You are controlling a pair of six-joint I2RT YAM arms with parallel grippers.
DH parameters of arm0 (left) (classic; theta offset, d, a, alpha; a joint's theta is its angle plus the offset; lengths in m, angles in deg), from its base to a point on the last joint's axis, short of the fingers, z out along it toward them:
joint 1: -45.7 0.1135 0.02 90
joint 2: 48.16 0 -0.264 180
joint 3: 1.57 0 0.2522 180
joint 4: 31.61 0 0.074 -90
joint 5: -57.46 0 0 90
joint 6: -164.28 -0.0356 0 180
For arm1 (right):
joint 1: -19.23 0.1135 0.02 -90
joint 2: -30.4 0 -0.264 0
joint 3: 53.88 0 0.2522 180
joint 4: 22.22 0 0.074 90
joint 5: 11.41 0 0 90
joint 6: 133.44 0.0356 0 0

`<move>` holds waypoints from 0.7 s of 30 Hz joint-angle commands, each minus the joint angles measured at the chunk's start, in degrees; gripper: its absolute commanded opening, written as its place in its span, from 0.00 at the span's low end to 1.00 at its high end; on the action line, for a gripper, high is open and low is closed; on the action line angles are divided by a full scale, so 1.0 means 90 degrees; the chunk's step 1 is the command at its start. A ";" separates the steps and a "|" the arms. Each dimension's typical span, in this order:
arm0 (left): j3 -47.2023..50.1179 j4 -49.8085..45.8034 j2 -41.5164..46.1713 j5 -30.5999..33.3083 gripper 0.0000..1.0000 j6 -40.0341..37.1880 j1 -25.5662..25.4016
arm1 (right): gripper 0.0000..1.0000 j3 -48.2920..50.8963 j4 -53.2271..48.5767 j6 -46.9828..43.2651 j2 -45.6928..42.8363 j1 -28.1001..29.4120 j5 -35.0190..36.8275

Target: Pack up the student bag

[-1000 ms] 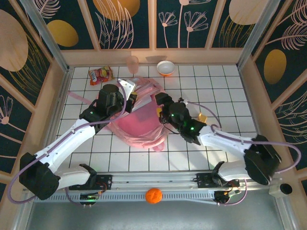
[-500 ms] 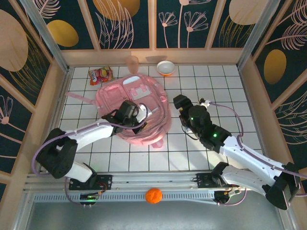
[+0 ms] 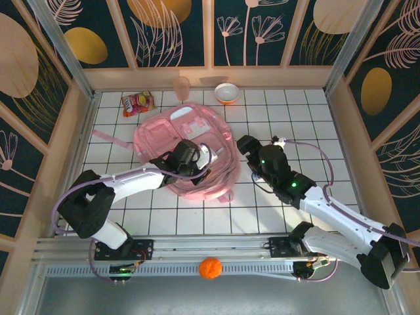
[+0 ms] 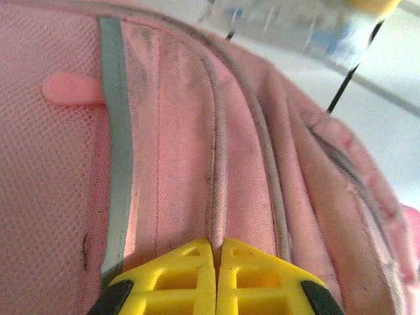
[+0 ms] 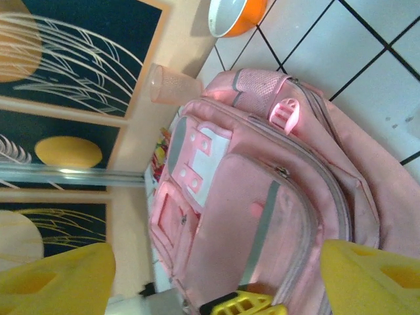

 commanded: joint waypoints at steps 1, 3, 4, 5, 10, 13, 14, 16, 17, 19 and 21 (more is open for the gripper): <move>-0.0415 0.0422 0.0112 -0.0522 0.14 0.0436 -0.0102 | 0.80 -0.0225 0.0020 -0.0897 0.0095 -0.0144 -0.0427; -0.0573 0.0111 0.0334 -0.0142 0.33 0.0348 -0.0096 | 0.80 -0.0336 -0.0065 -0.1272 0.0151 -0.0198 -0.0541; -0.0627 -0.0102 0.0485 0.0044 0.42 0.0273 -0.0055 | 0.79 -0.0396 -0.0127 -0.1434 0.0183 -0.0214 -0.0534; -0.0658 -0.0311 0.0668 0.0137 0.49 0.0230 0.0039 | 0.79 -0.0465 -0.0187 -0.1591 0.0225 -0.0232 -0.0547; -0.0490 -0.1209 0.1707 -0.0112 0.66 0.0466 0.1147 | 0.79 -0.0624 -0.0165 -0.2053 0.0430 -0.0283 -0.0878; -0.0227 -0.1671 0.2230 -0.0030 0.71 0.0791 0.1916 | 0.79 -0.0704 -0.0080 -0.2193 0.0637 -0.0294 -0.1292; -0.0102 -0.1805 0.2323 -0.0084 0.73 0.0932 0.2170 | 0.79 -0.0735 -0.0042 -0.2241 0.0737 -0.0294 -0.1446; 0.0150 -0.2001 0.2380 -0.0351 0.74 0.1148 0.2596 | 0.79 -0.0797 0.0018 -0.2286 0.0914 -0.0294 -0.1660; 0.0262 -0.2066 0.2355 -0.0530 0.74 0.1245 0.2754 | 0.79 -0.0816 0.0045 -0.2287 0.0996 -0.0294 -0.1794; 0.0536 -0.2027 0.2252 -0.0895 0.73 0.1517 0.3085 | 0.79 -0.0874 0.0122 -0.2348 0.1163 -0.0299 -0.2026; 0.0735 -0.1850 0.2128 -0.1135 0.72 0.1692 0.3296 | 0.79 -0.0926 0.0209 -0.2397 0.1277 -0.0294 -0.2243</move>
